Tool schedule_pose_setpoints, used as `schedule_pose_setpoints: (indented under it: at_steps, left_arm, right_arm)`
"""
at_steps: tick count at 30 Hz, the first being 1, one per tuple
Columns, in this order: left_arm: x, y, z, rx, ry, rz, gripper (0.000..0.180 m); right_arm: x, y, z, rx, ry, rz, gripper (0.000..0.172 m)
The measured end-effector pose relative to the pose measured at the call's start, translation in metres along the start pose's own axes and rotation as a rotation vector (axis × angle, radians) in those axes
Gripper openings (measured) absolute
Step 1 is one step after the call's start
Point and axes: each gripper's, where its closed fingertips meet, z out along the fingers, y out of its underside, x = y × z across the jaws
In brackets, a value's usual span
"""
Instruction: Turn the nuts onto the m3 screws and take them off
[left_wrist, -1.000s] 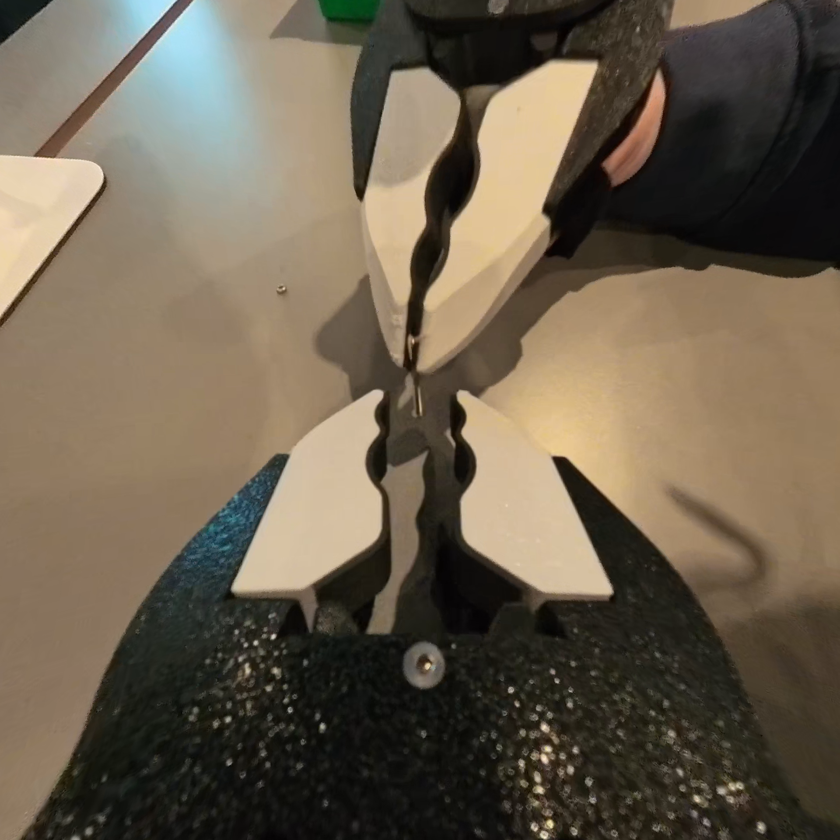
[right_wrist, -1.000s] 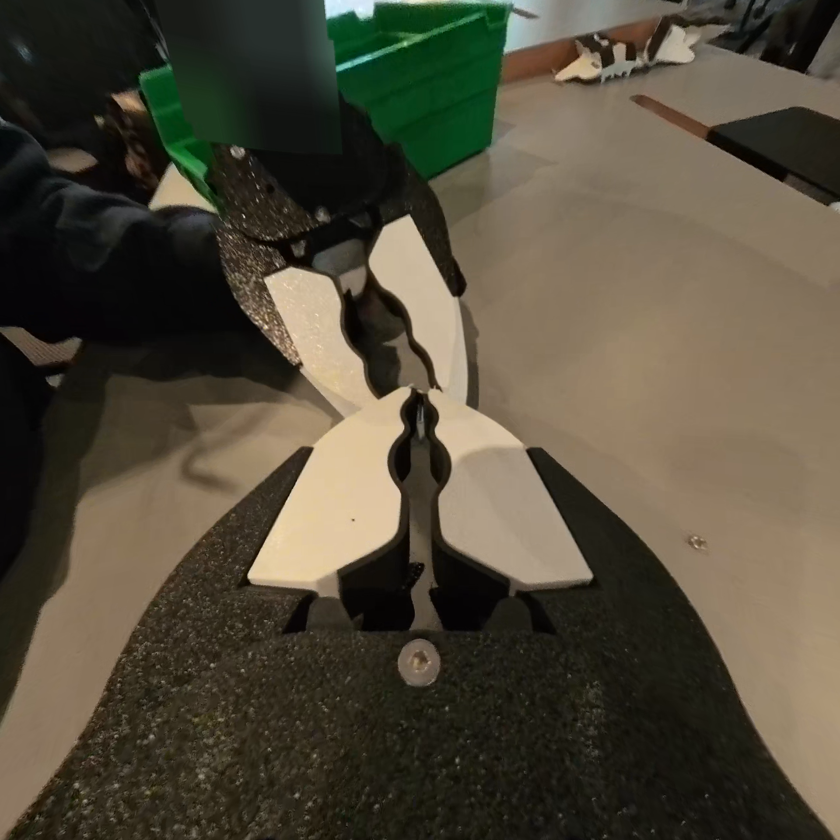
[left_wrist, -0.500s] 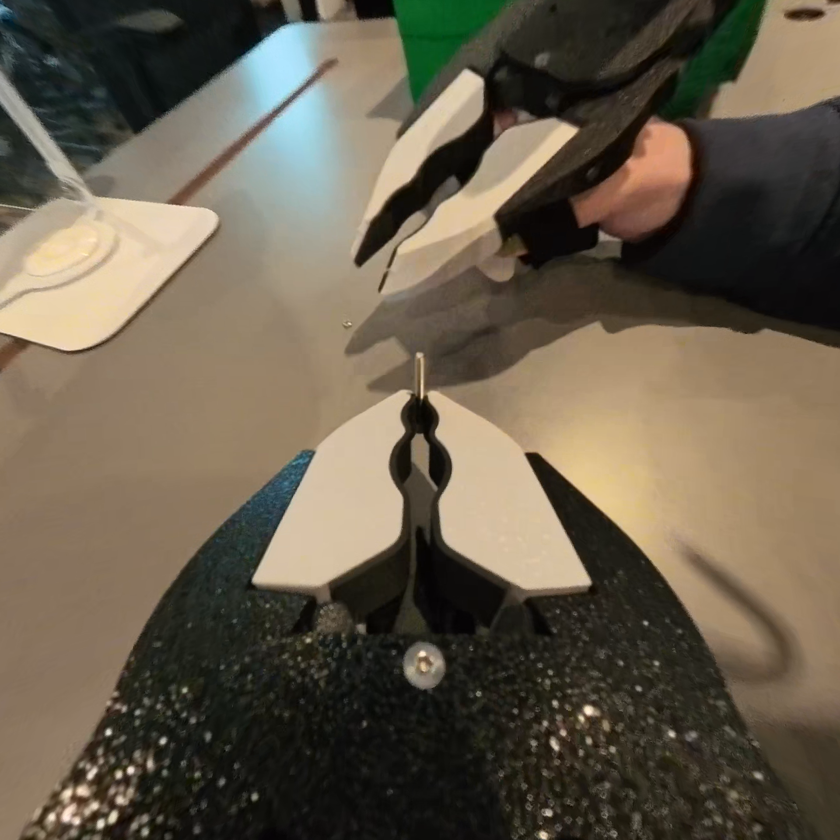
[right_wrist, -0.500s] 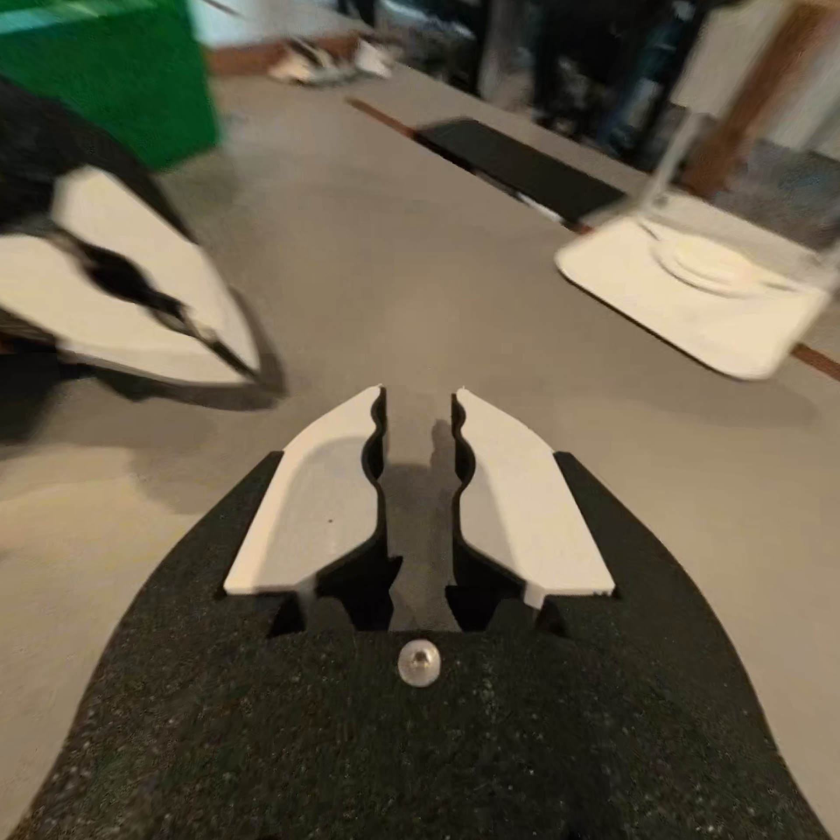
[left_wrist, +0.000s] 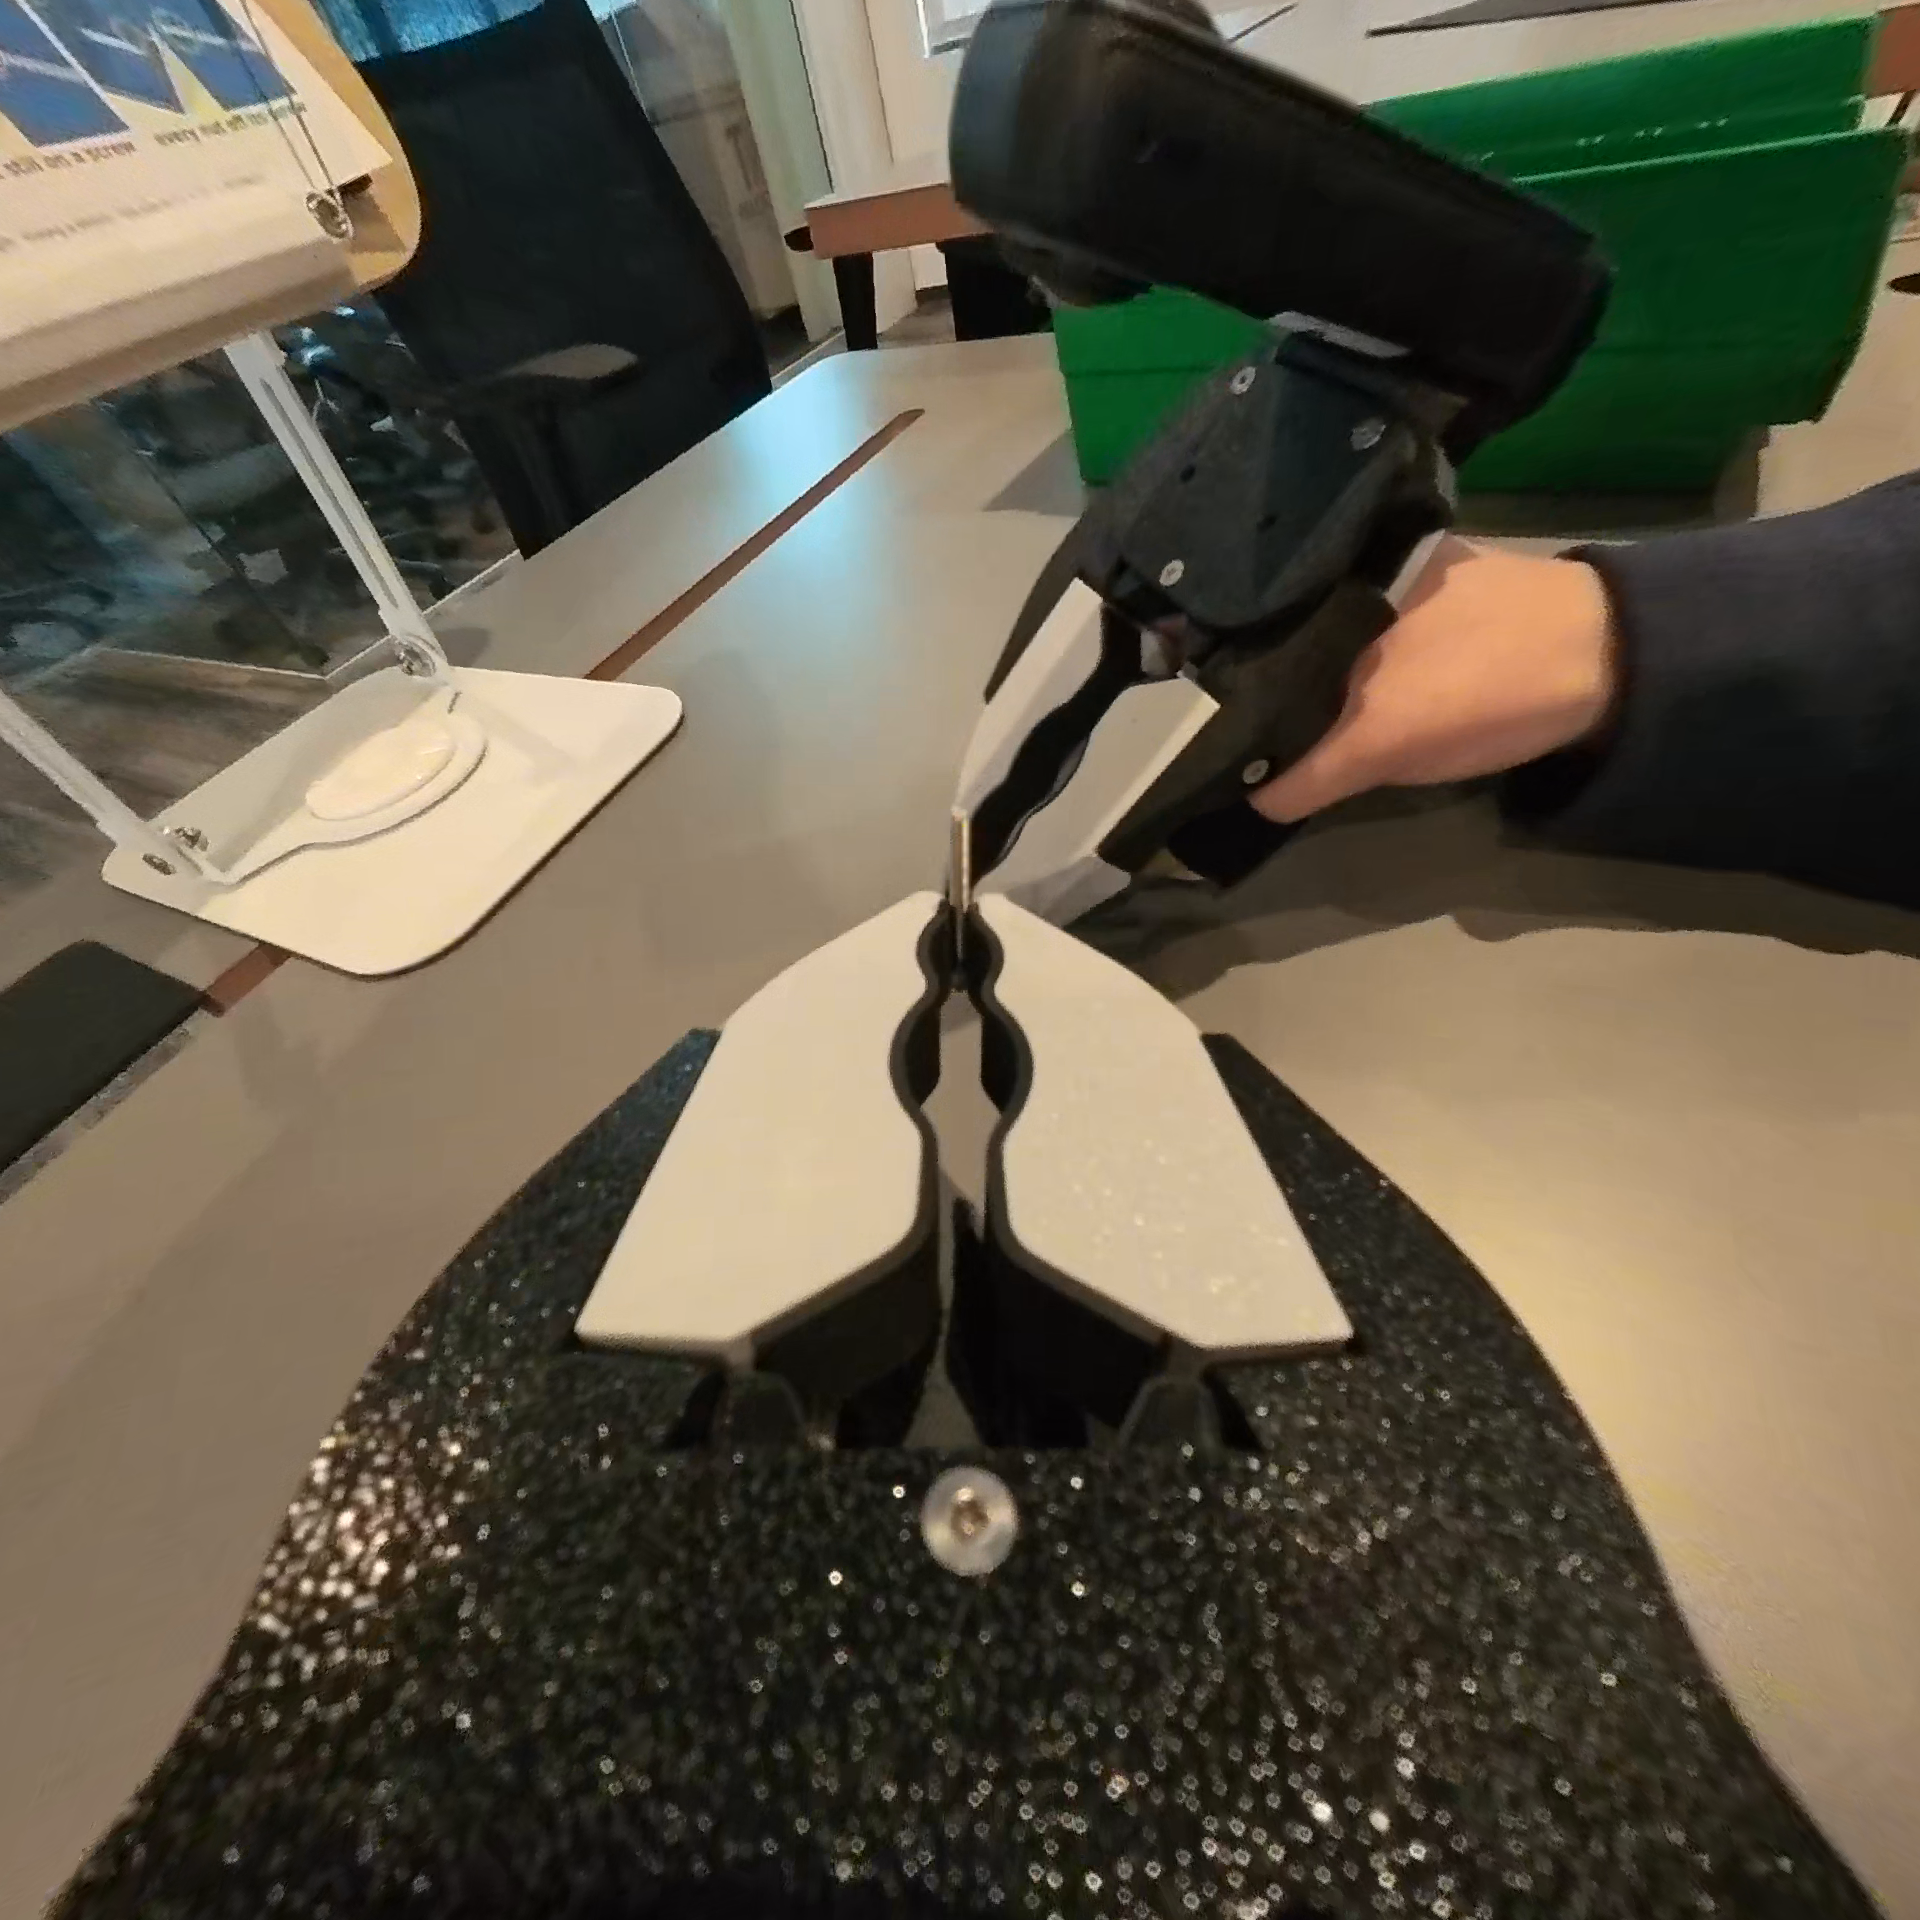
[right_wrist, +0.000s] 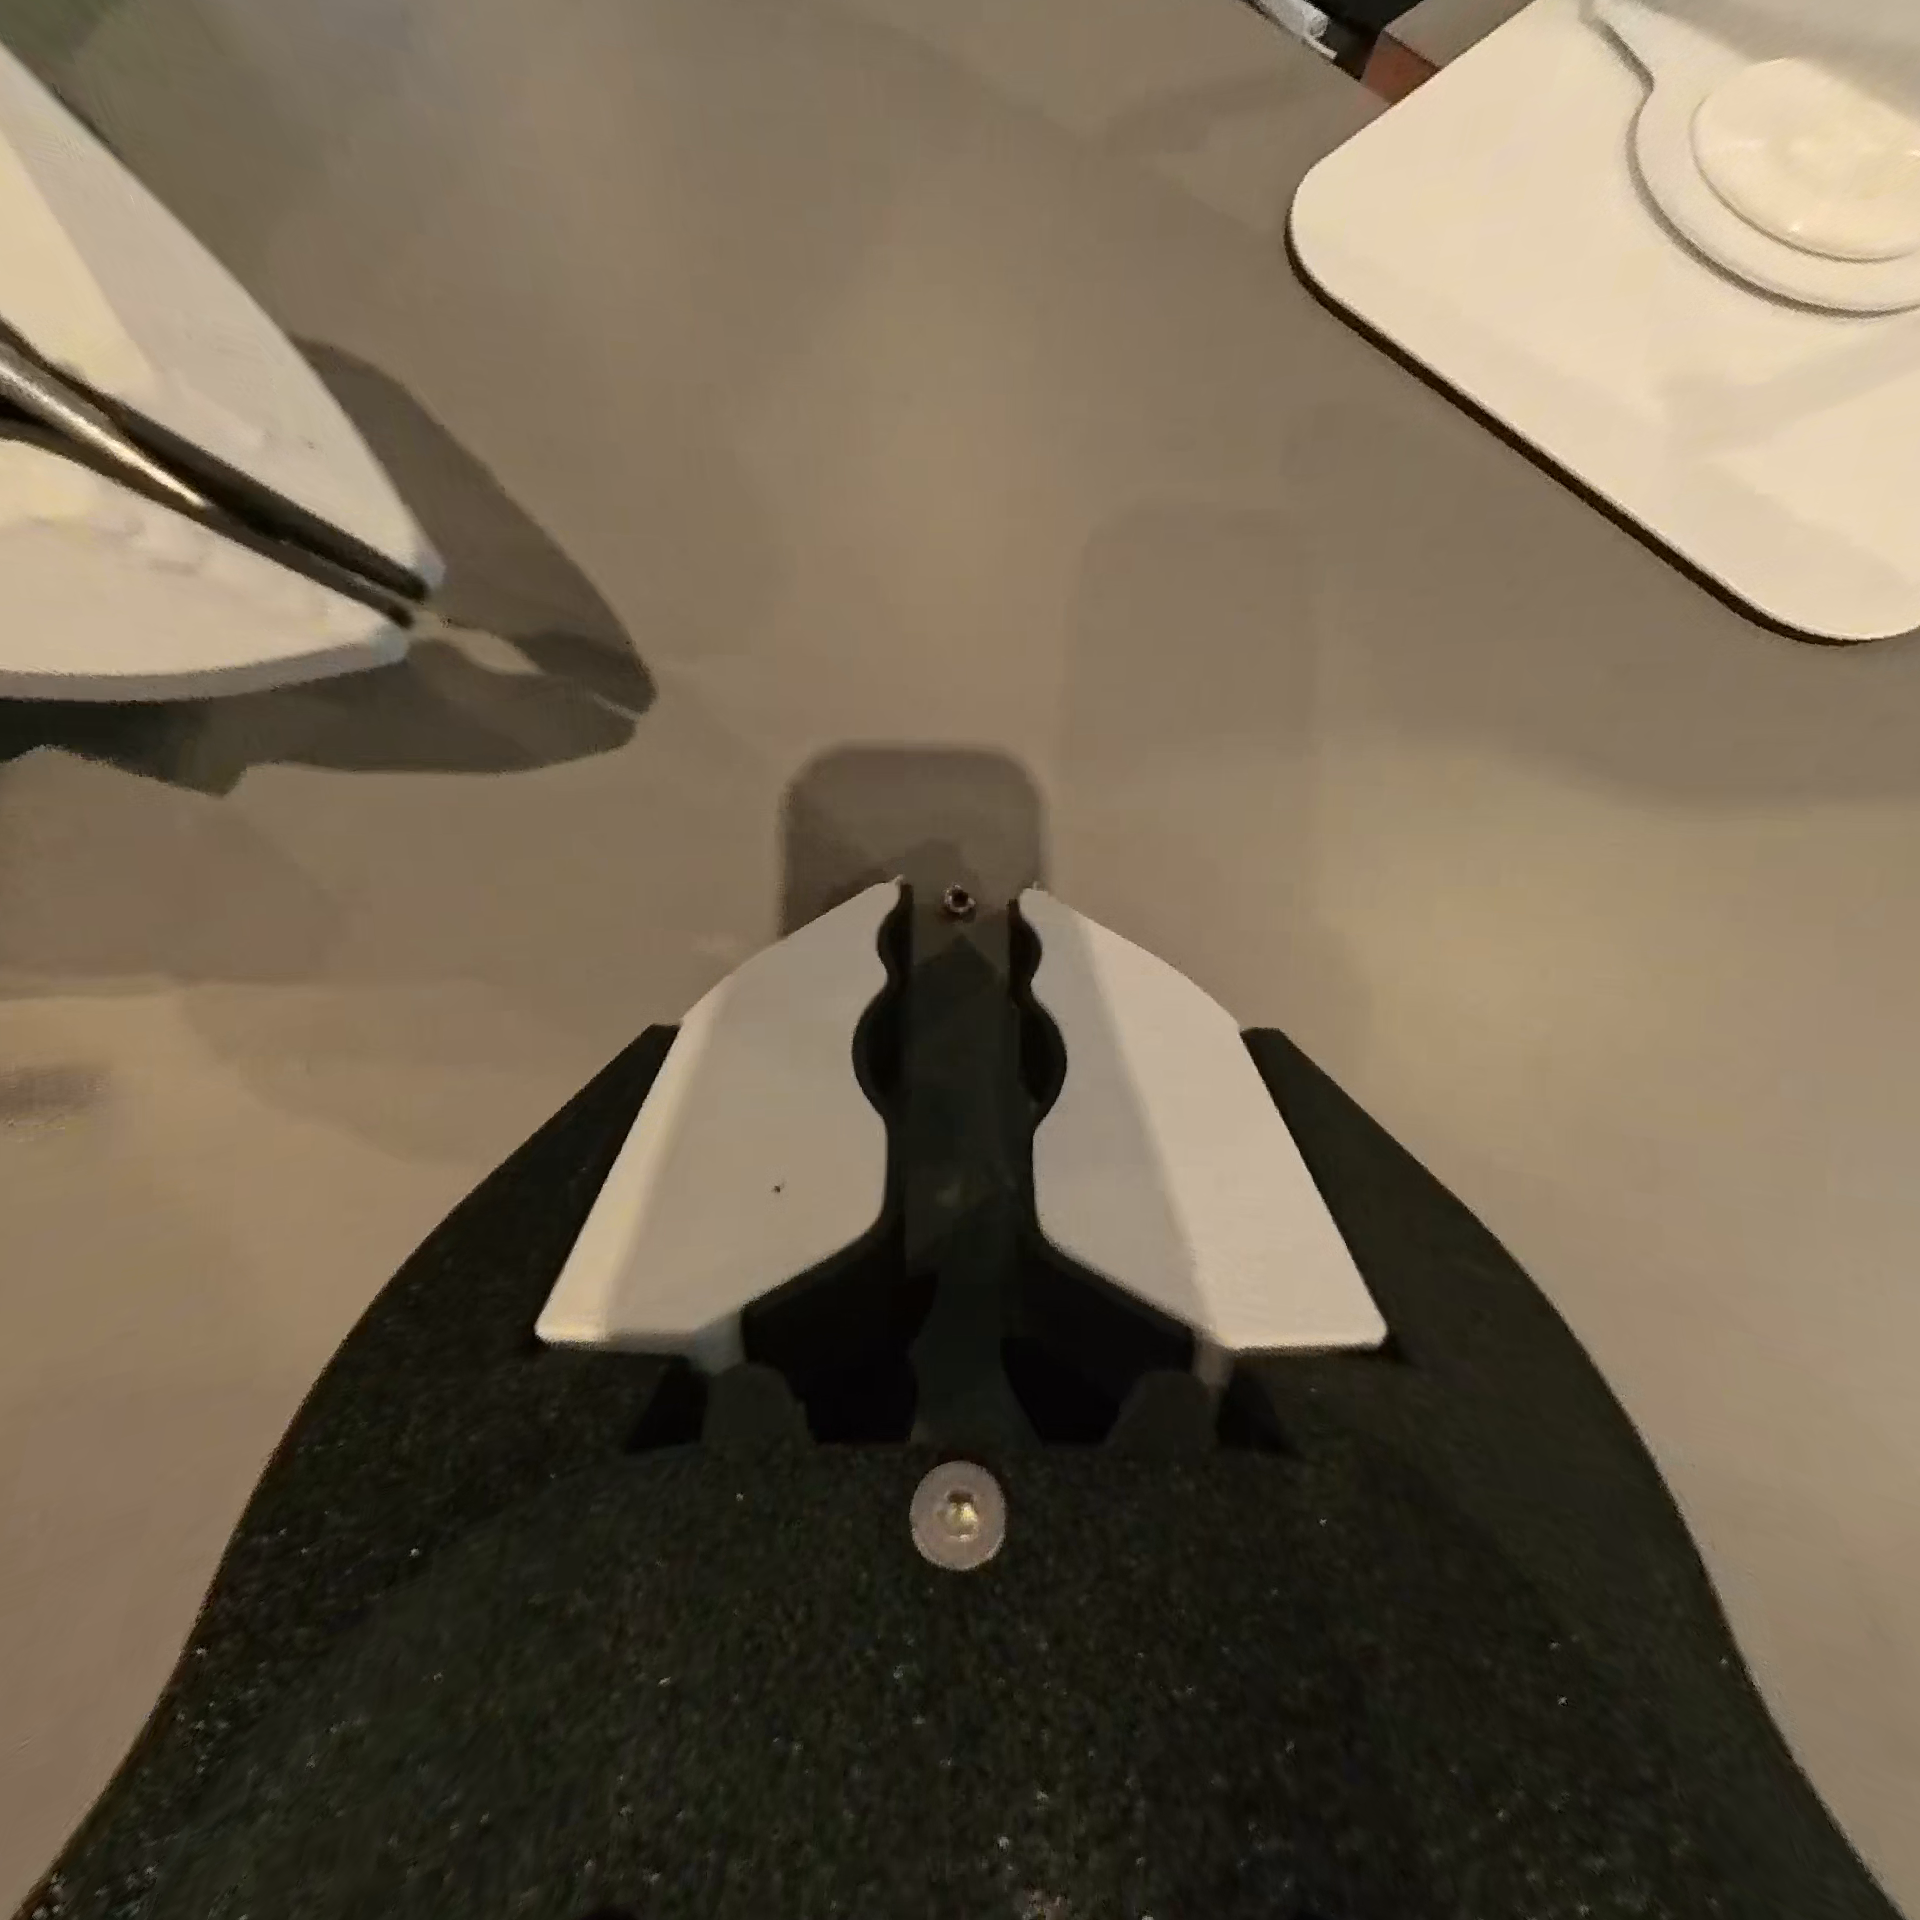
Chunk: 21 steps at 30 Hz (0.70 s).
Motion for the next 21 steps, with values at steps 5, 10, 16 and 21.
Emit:
schedule_pose_setpoints:
  at_steps: [5,10,16,21]
  left_arm:
    - [0.002,0.003,-0.001,0.003,0.011,0.001,0.001]
    - [0.004,0.004,-0.006,0.017,0.038,-0.039,0.001]
    - [0.027,0.005,-0.008,0.002,0.165,-0.062,0.001]
    - [0.038,0.010,-0.005,-0.040,0.215,-0.015,0.001]
  right_arm:
    - [-0.002,-0.002,0.003,0.000,0.015,-0.017,0.011]
    - [-0.003,-0.003,0.004,-0.001,0.008,-0.009,0.005]
    - [-0.013,-0.016,-0.008,0.120,-0.043,-0.062,0.005]
    - [-0.036,-0.037,-0.040,0.335,-0.168,-0.126,0.005]
